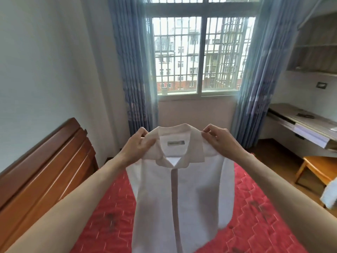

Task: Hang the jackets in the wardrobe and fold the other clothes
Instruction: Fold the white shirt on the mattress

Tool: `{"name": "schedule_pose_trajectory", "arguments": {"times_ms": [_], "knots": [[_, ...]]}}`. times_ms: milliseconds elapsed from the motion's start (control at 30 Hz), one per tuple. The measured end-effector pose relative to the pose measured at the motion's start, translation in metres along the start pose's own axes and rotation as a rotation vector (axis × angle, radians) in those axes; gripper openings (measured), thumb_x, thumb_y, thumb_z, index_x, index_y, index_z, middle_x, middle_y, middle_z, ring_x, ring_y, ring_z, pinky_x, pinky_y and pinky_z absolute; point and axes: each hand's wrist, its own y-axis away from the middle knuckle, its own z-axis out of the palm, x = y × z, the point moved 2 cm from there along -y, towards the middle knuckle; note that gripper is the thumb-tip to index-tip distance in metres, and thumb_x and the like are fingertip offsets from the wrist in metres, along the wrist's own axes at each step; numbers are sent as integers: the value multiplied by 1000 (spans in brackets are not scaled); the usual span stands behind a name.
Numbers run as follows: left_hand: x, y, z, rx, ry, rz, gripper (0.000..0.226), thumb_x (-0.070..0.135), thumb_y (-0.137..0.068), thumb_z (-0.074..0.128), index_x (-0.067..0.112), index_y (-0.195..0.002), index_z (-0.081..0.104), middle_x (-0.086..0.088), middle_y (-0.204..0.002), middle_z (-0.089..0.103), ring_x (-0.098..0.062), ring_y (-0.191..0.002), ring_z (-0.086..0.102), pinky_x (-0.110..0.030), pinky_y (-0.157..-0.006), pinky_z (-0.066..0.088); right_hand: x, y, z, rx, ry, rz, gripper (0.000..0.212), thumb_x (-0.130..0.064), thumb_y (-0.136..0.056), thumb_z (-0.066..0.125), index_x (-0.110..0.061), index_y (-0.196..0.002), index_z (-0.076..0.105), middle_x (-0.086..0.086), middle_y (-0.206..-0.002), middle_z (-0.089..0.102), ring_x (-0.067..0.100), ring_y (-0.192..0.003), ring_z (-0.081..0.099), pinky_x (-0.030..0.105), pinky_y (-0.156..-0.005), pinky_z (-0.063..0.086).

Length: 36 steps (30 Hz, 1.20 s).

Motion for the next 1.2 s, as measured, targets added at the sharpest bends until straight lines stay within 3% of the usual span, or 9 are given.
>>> {"name": "schedule_pose_trajectory", "arguments": {"times_ms": [200,300,367,500,633,767,933,1067,1200], "knots": [[-3,-15,-11,39,-256,57,56,80,-83,59,24,-76,59,5,-71,65,-20,-69,65,-47,-67,55,-9,-14,-27,96,286,-161,29,-55,-94,63,-27,-89,58,-7,-52,55,17,-50,43,34,-56,39],[-4,-12,-16,58,-377,106,58,80,-83,57,24,-73,60,7,-69,66,-17,-66,65,-45,-64,58,-3,4,-23,53,602,-534,37,-60,-88,57,-26,-99,51,-3,-68,70,37,-54,62,35,-49,47],[-1,-6,-16,44,-462,143,54,77,-88,55,25,-76,59,9,-69,66,-16,-64,65,-43,-63,57,12,12,-18,10,613,-585,33,-54,-96,57,-22,-103,52,-6,-84,74,35,-63,67,37,-47,52],[2,8,-13,24,-715,375,38,53,-106,41,16,-97,42,4,-70,51,-34,-52,53,-44,-53,49,36,15,-18,41,439,-349,23,-40,-98,64,-19,-99,55,-7,-89,67,34,-72,64,43,-57,52],[-6,19,-12,-3,-753,459,28,40,-107,41,20,-93,27,7,-62,39,-36,-44,41,-49,-47,51,47,20,-13,48,413,-164,17,-30,-102,61,-16,-96,53,-6,-90,62,32,-77,60,43,-60,50],[-18,28,-15,34,-715,373,31,43,-107,49,21,-91,35,9,-67,45,-43,-58,58,-46,-56,50,51,28,-3,142,447,-8,19,-28,-105,58,-12,-95,57,1,-92,64,29,-85,60,40,-63,46],[-37,70,-3,63,-662,292,54,63,-103,40,19,-73,36,3,-53,42,-28,-53,45,-37,-56,40,58,72,23,235,157,163,23,-33,-107,55,-16,-91,56,-1,-81,62,29,-77,60,43,-66,47],[-62,109,6,23,-513,204,52,52,-103,55,26,-65,32,6,-49,39,-19,-48,39,-38,-53,39,59,129,45,168,184,141,18,-31,-108,52,-16,-99,55,0,-69,60,31,-62,60,36,-54,38],[-86,134,7,-58,-496,148,57,56,-101,55,18,-62,37,5,-49,42,-18,-47,44,-34,-50,35,63,171,54,56,214,124,21,-35,-100,63,-14,-98,66,-1,-66,67,25,-56,68,35,-48,49]]}}
